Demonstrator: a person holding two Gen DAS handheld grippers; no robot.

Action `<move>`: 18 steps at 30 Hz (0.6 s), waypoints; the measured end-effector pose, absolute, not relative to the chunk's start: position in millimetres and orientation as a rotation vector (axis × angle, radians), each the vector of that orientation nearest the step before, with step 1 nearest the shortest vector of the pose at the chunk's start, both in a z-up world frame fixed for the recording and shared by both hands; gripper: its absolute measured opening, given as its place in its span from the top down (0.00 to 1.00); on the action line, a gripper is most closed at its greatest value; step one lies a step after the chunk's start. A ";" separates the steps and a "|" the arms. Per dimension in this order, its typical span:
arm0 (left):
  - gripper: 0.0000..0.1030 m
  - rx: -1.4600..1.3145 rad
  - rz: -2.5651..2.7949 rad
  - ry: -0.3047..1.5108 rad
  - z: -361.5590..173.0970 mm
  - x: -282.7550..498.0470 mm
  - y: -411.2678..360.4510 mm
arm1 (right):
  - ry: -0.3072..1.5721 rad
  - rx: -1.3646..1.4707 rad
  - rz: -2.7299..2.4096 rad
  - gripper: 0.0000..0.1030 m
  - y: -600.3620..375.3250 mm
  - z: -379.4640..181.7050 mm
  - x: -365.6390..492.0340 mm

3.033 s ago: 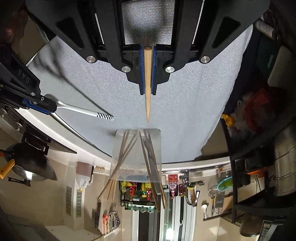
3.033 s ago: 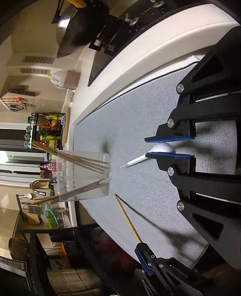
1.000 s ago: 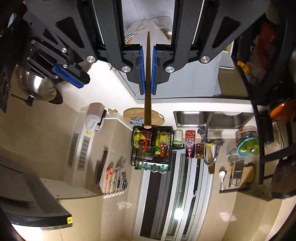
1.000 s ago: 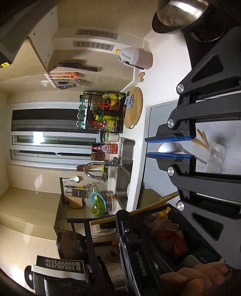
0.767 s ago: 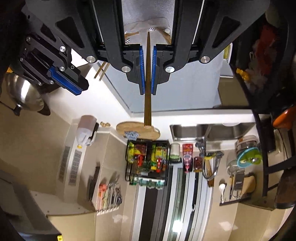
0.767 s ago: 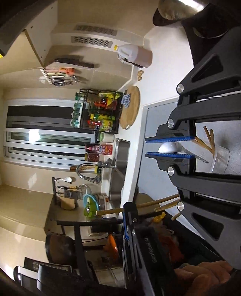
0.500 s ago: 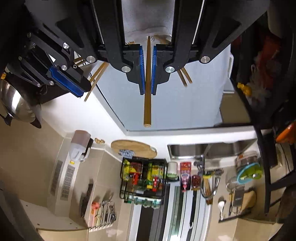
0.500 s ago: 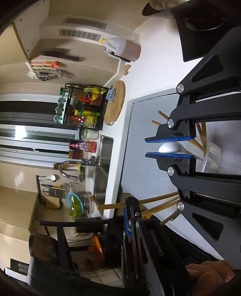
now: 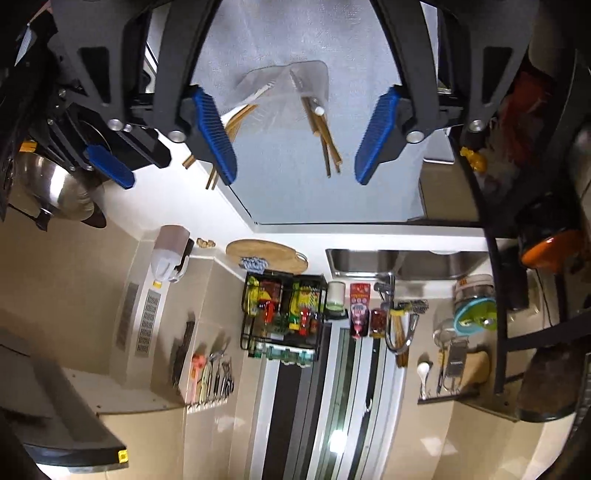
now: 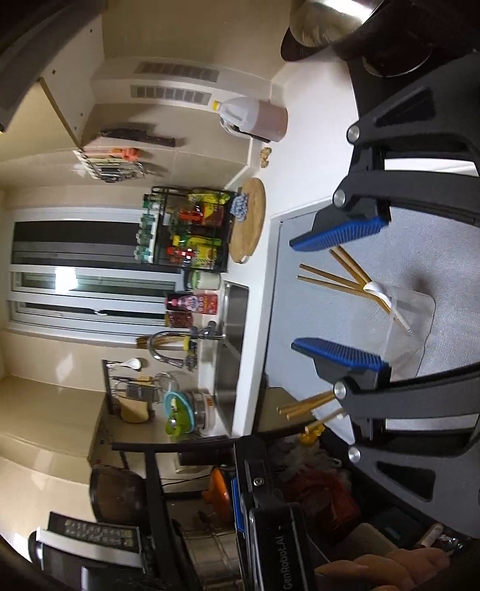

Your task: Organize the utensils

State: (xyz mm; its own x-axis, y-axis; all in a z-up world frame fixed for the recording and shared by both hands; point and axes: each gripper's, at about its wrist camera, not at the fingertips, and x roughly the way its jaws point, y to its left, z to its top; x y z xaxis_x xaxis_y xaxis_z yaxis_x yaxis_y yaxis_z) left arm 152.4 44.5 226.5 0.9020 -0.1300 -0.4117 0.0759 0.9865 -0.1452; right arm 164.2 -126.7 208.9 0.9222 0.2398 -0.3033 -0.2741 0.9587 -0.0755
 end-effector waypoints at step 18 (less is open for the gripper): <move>0.07 -0.120 0.045 0.409 85.5 76.7 59.6 | 0.239 -0.066 0.163 0.06 -156.8 93.2 76.2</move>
